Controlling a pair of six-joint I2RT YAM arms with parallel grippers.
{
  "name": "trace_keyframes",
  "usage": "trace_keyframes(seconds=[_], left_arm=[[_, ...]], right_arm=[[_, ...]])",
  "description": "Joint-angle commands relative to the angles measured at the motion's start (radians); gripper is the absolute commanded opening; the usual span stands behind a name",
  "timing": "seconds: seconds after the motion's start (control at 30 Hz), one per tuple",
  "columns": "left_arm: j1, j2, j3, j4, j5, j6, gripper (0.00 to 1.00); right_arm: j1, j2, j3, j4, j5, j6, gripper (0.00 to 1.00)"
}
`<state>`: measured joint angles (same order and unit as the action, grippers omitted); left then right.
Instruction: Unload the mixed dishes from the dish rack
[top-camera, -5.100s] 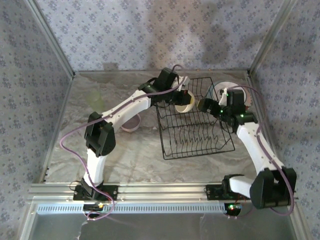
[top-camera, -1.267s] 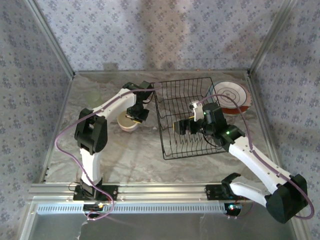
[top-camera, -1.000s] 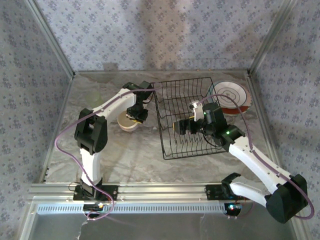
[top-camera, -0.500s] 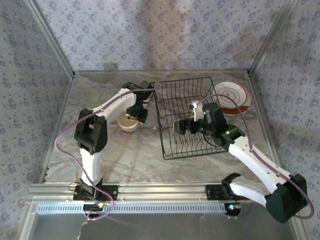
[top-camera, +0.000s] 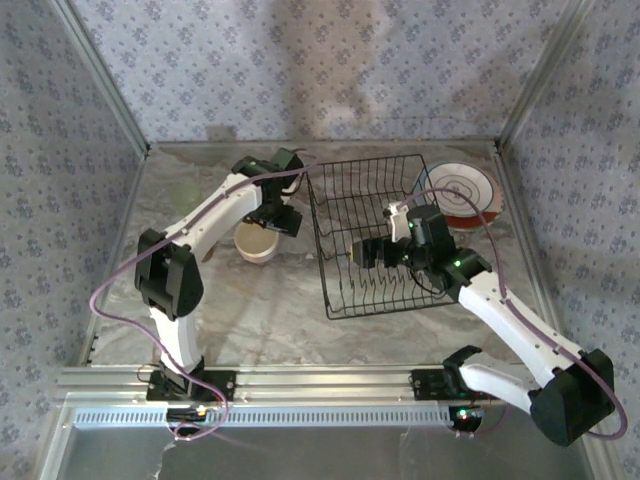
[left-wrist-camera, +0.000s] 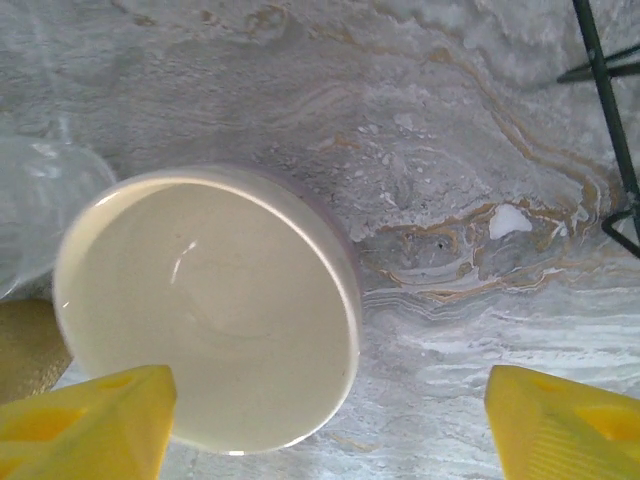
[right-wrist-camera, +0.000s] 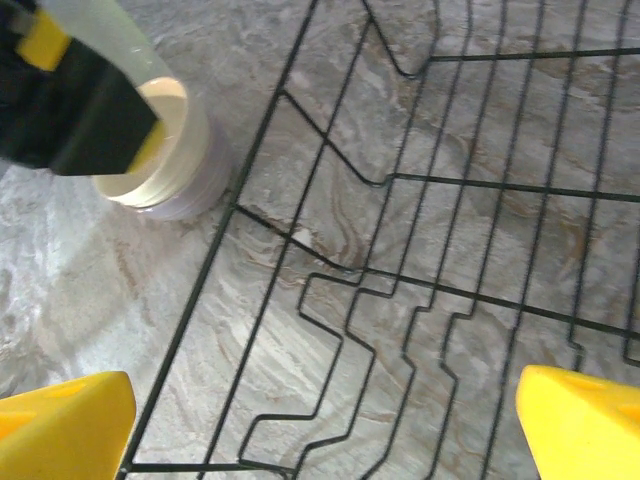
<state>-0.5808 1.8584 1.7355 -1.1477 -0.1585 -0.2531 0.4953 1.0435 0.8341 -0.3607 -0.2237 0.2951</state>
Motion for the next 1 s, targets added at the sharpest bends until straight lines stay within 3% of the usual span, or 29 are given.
trace_keyframes(seconds=[0.0, 0.2, 0.5, 0.7, 0.97], left_arm=[[-0.003, -0.079, 0.026, 0.005, -0.045, -0.019, 0.85], [-0.046, -0.174, 0.017, 0.079, 0.065, -0.077, 0.82], [-0.19, -0.172, -0.051, 0.229, 0.193, -0.225, 0.68], [-0.232, -0.128, -0.095, 0.264, 0.194, -0.272, 0.62], [-0.249, -0.085, -0.168, 0.31, 0.192, -0.331, 0.51]], right_arm=[[-0.048, -0.004, 0.055, -0.088, 0.067, 0.012, 1.0], [-0.233, -0.003, 0.068, -0.191, 0.15, 0.067, 1.0], [-0.487, -0.015, 0.018, -0.227, 0.134, 0.116, 1.0], [-0.582, 0.001, -0.034, -0.195, 0.068, 0.13, 0.95], [-0.62, 0.032, -0.095, -0.133, 0.039, 0.151, 0.85]])
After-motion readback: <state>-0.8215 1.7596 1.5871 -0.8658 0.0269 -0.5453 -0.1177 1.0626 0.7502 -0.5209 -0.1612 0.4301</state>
